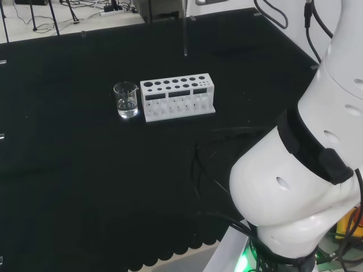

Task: Stir in the beaker to the left of the white test tube rack with the glass rod.

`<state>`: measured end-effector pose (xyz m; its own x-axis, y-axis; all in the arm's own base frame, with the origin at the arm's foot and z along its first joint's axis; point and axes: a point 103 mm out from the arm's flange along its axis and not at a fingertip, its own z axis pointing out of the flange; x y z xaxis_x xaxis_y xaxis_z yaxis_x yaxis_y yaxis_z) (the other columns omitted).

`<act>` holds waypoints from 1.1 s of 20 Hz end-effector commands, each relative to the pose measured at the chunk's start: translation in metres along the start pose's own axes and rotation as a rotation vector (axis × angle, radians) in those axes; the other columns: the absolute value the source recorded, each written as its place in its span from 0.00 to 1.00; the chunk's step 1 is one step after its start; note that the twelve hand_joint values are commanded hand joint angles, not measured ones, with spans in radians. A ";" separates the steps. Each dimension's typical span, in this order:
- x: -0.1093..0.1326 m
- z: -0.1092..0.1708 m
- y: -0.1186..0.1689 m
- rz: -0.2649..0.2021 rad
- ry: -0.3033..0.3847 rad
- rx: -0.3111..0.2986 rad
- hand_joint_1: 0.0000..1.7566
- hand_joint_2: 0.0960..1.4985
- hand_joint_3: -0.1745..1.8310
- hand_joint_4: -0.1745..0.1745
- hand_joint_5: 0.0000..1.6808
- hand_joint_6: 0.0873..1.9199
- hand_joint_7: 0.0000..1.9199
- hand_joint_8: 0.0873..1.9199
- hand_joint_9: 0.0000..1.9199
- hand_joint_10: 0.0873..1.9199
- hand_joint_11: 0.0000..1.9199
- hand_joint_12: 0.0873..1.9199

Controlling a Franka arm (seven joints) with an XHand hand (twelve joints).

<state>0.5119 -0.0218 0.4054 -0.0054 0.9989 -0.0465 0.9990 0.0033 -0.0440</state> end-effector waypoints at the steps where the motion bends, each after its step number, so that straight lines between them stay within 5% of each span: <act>1: 0.007 0.005 -0.002 -0.008 0.009 0.022 0.75 0.72 0.00 0.00 0.82 0.00 0.60 0.53 0.82 0.45 0.86 0.30; 17: 0.080 0.008 0.001 -0.131 0.061 0.005 0.75 0.72 0.00 0.00 0.82 0.00 0.60 0.53 0.82 0.45 0.86 0.30; 22: 0.110 0.016 0.005 -0.199 0.064 0.039 0.75 0.72 0.00 0.00 0.82 0.00 0.60 0.53 0.82 0.45 0.86 0.30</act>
<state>0.5132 0.0589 0.3918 -0.1361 0.9906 0.0159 0.9889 0.1368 -0.0585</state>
